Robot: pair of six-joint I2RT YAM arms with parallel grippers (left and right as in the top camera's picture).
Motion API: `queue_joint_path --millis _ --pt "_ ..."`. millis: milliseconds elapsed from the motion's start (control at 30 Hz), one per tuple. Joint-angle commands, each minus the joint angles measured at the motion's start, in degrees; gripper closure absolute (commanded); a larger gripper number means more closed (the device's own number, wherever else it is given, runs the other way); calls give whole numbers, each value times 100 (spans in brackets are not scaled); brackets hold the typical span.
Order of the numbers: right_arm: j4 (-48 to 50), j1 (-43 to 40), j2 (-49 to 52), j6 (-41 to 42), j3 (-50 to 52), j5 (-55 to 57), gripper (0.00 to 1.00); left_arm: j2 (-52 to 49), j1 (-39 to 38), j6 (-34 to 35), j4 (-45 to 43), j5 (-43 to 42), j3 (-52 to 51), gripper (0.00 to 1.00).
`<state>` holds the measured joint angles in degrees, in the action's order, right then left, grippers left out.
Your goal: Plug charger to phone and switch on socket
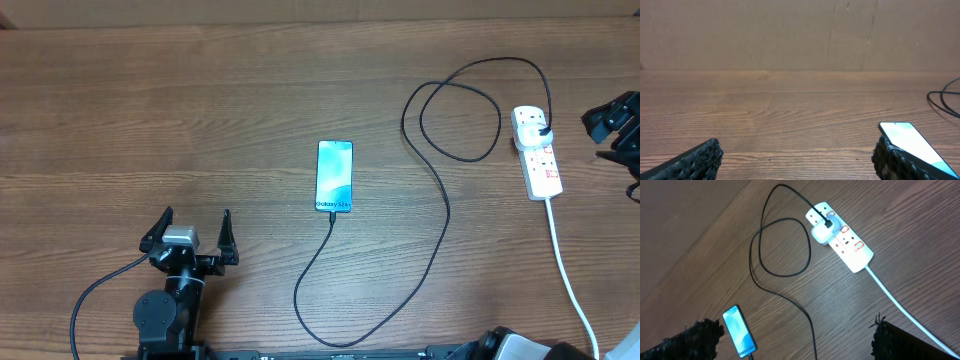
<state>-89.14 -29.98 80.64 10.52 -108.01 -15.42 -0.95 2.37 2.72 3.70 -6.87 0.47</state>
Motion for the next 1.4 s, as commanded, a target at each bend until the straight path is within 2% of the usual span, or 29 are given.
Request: queue_joint_path --millis 0,1067,1233,1367 --pt "31 11 -15 15 -109 39 0 74 33 -146 24 -7 -15 0" --pt "39 -11 -15 15 -107 39 0 74 33 -146 24 -4 -15 0" --pt "439 -11 -144 -26 -94 63 0 74 33 -146 24 -4 -15 0" --pt "1036 -9 -595 2 286 105 0 74 33 -146 24 -4 -15 0"
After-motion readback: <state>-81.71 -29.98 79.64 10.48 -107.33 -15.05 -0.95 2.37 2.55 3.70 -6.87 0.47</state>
